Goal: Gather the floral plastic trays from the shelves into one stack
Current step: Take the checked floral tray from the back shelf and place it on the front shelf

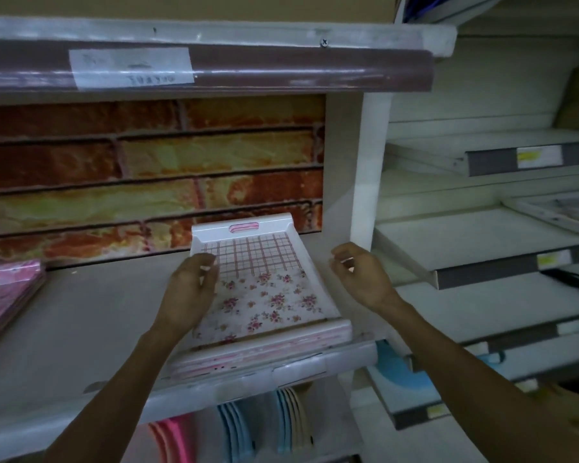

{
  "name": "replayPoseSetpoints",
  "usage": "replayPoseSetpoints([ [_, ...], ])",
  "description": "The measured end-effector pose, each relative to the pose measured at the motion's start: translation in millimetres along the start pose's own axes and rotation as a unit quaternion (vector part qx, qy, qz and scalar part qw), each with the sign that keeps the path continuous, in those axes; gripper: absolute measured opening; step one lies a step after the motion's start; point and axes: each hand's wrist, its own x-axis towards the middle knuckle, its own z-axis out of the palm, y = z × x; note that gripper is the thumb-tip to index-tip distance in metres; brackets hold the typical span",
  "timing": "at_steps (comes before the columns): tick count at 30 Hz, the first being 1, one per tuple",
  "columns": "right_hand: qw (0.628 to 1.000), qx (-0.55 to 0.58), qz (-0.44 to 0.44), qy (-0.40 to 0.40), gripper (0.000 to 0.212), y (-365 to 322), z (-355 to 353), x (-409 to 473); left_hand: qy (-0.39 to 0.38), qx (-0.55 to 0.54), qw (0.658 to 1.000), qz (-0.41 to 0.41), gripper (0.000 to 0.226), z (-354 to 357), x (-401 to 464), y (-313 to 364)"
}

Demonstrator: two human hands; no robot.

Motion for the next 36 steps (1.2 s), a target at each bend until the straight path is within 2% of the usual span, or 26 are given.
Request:
replayPoseSetpoints([
  [3,0.999,-0.014,-0.018,0.034,0.013,3.9,-28.1,-19.3,0.01,-0.069,0.996,0.051,0.018,10.4,3.4,30.5],
  [7,0.995,-0.053,-0.032,0.081,0.004,14.2,-65.5,-45.2,-0.014,-0.199,0.979,0.051,0.011,38.2,8.4,69.7],
  [10,0.991,-0.082,-0.02,0.106,0.009,30.4,-94.9,-59.9,-0.048,-0.256,0.964,0.057,0.013,65.9,11.7,101.0],
  [16,0.98,-0.131,-0.015,0.148,0.017,70.2,-161.5,-79.3,-0.095,-0.286,0.949,0.092,0.023,128.4,11.3,167.3],
  [23,0.969,-0.182,0.015,0.167,0.015,129.1,-250.6,-100.2,-0.138,-0.317,0.932,0.107,0.022,207.7,2.5,259.0],
  [28,0.969,-0.185,0.029,0.161,0.017,167.8,-309.8,-109.5,-0.152,-0.3,0.933,0.13,0.012,259.3,-7.2,311.6],
  [36,0.965,-0.189,0.064,0.171,0.015,233.6,-380.9,-110.7,-0.172,-0.272,0.933,0.159,0.013,333.0,-8.9,387.4],
])
